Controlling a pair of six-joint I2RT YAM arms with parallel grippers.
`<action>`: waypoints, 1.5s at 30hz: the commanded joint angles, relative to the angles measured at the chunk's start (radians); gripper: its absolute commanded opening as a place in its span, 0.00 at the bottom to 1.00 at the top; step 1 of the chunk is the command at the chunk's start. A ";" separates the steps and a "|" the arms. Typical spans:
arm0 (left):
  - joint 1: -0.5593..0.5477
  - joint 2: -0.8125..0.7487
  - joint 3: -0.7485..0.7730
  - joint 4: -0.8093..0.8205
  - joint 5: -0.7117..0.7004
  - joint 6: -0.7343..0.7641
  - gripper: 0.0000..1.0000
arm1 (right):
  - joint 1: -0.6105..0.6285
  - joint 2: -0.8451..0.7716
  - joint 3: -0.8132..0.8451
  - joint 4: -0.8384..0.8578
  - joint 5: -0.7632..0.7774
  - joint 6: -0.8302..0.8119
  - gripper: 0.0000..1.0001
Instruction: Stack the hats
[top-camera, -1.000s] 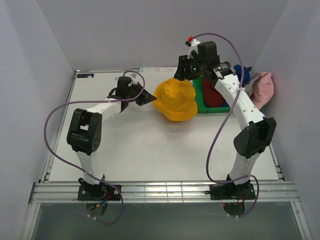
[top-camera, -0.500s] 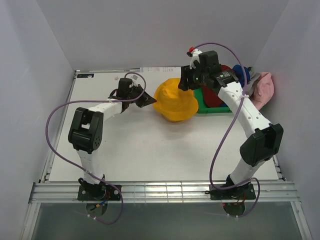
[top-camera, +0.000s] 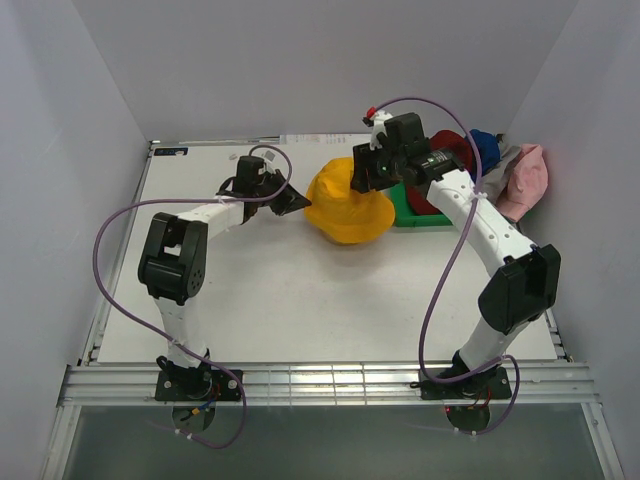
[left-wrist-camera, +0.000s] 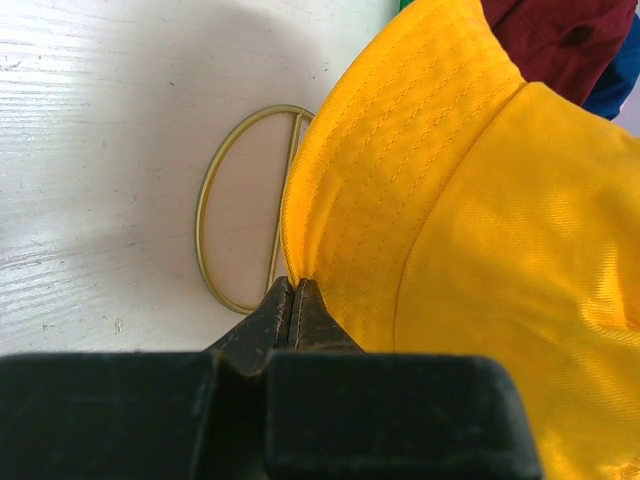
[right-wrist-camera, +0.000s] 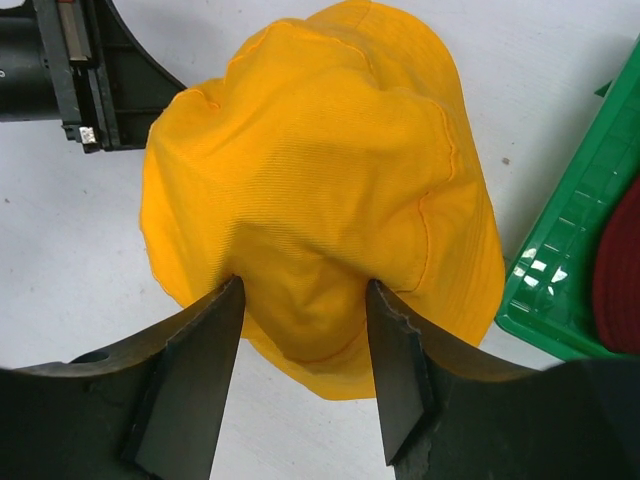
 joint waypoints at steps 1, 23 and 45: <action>0.010 -0.020 0.039 -0.043 -0.004 0.037 0.00 | 0.005 -0.045 -0.009 0.035 0.047 -0.015 0.58; 0.029 -0.077 0.110 -0.087 0.014 0.052 0.42 | -0.012 -0.112 0.020 -0.010 0.050 -0.027 0.59; 0.101 -0.236 0.102 -0.087 0.014 0.049 0.78 | -0.429 0.135 0.284 -0.168 0.102 0.128 0.54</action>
